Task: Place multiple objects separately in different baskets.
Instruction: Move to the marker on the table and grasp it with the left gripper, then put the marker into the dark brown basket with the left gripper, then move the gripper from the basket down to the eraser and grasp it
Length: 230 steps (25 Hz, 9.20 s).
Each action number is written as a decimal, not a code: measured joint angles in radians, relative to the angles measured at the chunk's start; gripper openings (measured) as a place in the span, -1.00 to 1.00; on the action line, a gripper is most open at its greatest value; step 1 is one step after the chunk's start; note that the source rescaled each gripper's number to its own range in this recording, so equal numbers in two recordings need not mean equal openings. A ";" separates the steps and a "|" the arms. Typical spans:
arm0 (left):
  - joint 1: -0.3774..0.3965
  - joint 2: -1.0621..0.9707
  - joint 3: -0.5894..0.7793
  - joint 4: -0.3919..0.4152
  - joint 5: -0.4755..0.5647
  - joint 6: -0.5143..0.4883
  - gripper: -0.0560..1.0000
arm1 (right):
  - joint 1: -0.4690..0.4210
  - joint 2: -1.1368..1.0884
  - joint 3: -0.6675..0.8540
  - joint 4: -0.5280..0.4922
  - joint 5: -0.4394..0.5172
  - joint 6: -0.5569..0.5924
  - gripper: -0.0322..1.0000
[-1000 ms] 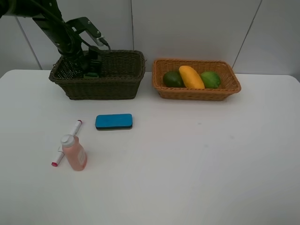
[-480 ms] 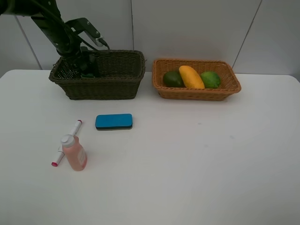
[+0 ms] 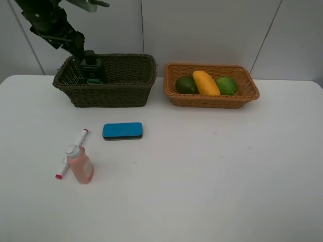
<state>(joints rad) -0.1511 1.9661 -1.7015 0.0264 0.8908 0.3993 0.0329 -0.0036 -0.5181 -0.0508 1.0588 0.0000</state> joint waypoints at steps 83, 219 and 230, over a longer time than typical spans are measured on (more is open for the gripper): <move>-0.091 -0.024 0.694 -0.069 -0.335 -0.279 -0.85 | 0.000 0.000 0.000 0.000 0.000 0.000 0.99; -0.451 0.265 0.087 0.069 0.032 0.331 0.86 | 0.000 0.000 0.000 0.000 -0.001 0.000 0.99; -0.441 0.323 0.087 0.055 -0.046 0.393 0.86 | 0.000 0.000 0.000 0.000 -0.001 0.000 0.99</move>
<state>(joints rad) -0.5917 2.2892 -1.6148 0.0815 0.8449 0.7926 0.0329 -0.0036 -0.5181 -0.0508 1.0580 0.0000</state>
